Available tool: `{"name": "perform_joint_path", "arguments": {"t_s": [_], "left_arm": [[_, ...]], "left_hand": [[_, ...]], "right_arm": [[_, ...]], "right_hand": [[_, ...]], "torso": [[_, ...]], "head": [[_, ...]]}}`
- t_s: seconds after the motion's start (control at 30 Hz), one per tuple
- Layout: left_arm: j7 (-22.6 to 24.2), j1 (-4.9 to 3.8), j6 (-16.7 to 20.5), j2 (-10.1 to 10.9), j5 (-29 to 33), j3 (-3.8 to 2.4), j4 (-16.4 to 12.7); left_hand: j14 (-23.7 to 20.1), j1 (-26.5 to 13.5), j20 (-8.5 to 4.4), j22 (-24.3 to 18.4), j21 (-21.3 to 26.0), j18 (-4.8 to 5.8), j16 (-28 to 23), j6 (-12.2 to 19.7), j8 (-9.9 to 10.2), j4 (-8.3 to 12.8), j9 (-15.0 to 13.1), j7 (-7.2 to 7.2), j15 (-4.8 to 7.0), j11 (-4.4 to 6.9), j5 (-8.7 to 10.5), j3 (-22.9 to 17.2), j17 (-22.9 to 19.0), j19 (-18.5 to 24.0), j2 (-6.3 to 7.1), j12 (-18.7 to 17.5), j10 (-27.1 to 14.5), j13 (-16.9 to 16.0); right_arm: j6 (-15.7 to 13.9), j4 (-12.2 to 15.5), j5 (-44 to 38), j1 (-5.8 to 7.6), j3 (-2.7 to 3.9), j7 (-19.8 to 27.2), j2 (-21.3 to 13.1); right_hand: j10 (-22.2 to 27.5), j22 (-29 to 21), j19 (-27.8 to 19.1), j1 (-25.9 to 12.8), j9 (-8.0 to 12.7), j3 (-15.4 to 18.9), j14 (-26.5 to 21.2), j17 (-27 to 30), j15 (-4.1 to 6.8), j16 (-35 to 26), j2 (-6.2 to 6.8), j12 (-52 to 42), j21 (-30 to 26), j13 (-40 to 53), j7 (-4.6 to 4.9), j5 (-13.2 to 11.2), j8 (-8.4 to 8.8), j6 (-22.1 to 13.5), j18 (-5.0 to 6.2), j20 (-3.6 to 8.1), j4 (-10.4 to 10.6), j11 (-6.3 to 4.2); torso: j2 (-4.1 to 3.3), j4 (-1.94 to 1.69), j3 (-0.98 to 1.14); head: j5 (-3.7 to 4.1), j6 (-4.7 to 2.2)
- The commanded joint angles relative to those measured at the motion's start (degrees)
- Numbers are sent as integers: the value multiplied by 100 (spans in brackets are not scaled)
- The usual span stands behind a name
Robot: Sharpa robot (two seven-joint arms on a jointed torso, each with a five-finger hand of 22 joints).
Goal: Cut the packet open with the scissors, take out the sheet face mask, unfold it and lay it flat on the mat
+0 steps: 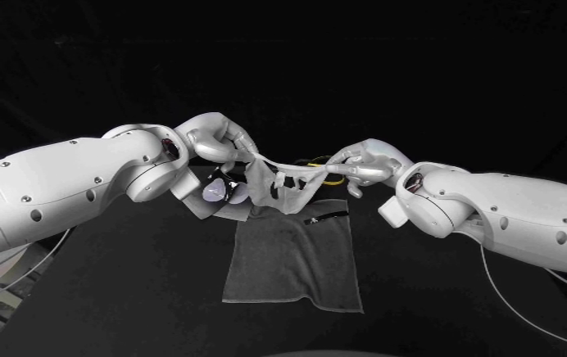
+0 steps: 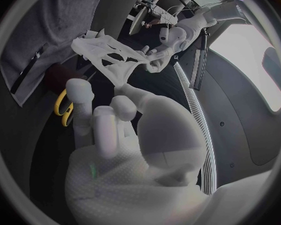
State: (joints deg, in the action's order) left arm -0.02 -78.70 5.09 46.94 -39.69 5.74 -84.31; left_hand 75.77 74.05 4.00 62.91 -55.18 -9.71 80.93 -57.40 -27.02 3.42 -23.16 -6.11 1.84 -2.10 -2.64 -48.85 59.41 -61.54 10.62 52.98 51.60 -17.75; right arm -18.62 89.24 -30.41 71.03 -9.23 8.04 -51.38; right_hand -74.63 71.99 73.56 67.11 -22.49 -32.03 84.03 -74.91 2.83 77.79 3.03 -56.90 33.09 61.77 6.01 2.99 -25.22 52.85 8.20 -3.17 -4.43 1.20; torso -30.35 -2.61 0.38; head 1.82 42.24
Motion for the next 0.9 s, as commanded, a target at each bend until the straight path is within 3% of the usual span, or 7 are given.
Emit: {"name": "perform_joint_path", "arguments": {"t_s": [0.03,0.2,0.4,0.53,0.7,0.9], "left_arm": [[72,-14,-223,-26,-75,-4,-44],[44,-34,-429,-50,-102,-4,-73],[-5,-80,-774,-66,-213,-5,-122],[-61,-115,-1054,-62,-327,-5,-172],[-133,-148,-1346,-43,-459,-6,-234],[-193,-180,-1532,-27,-564,-8,-282]], "left_hand": [[35,-42,5,10,-26,42,34,-17,-21,22,-319,5,-12,44,-29,-11,4,-46,-14,24,-4,-5],[2,-44,4,-28,20,29,17,-22,-25,33,-325,7,-12,44,-29,-14,-69,-8,-7,27,0,-6],[-1,-46,4,-27,20,29,17,-26,-28,37,-328,8,-12,43,-30,-14,-73,-7,-3,29,4,-7],[1,-47,3,-12,1,34,20,-30,-30,43,-331,8,-12,44,-31,-16,-65,-21,1,31,8,-8],[-4,-44,2,-12,0,33,19,-32,-31,51,-334,9,-11,47,-33,-23,-71,-21,3,31,8,-8],[7,-43,2,13,-32,41,27,-33,-32,55,-335,9,-11,48,-34,-27,-46,-46,4,30,8,-8]], "right_arm": [[498,50,-468,-30,-2,-325,17],[626,89,-953,-49,-5,-522,39],[670,119,-1613,-59,-7,-779,63],[572,140,-1804,-60,-7,-815,79],[393,175,-1909,-54,-5,-813,92],[285,192,-1990,-16,0,-796,129]], "right_hand": [[240,-210,-199,-155,152,234,113,-58,-97,-228,265,384,-543,-282,125,-23,264,-227,119,-58,94,109],[686,-496,-417,-210,365,677,-65,232,-255,-577,578,974,-1138,-733,309,-24,755,-699,181,-202,198,263],[916,-610,-427,-199,457,1028,-147,362,-314,-729,686,1197,-1254,-939,378,-21,975,-907,199,-281,330,349],[899,-624,-416,-176,465,1067,-133,335,-318,-698,678,1155,-1264,-914,383,-17,995,-916,204,-288,348,353],[815,-656,-349,-41,472,1107,-76,285,-301,-631,571,1039,-1269,-862,364,-4,1003,-843,220,-290,378,333],[774,-672,-316,19,477,1133,-45,250,-291,-589,529,982,-1271,-835,353,-2,1008,-804,223,-284,393,322]], "torso": [[0,-5,5],[5,-5,6],[0,0,2],[-2,-4,4],[-2,-6,7],[4,-3,2]], "head": [[-6,6],[-9,-3],[-19,-3],[-20,-6],[-32,2],[-25,3]]}}
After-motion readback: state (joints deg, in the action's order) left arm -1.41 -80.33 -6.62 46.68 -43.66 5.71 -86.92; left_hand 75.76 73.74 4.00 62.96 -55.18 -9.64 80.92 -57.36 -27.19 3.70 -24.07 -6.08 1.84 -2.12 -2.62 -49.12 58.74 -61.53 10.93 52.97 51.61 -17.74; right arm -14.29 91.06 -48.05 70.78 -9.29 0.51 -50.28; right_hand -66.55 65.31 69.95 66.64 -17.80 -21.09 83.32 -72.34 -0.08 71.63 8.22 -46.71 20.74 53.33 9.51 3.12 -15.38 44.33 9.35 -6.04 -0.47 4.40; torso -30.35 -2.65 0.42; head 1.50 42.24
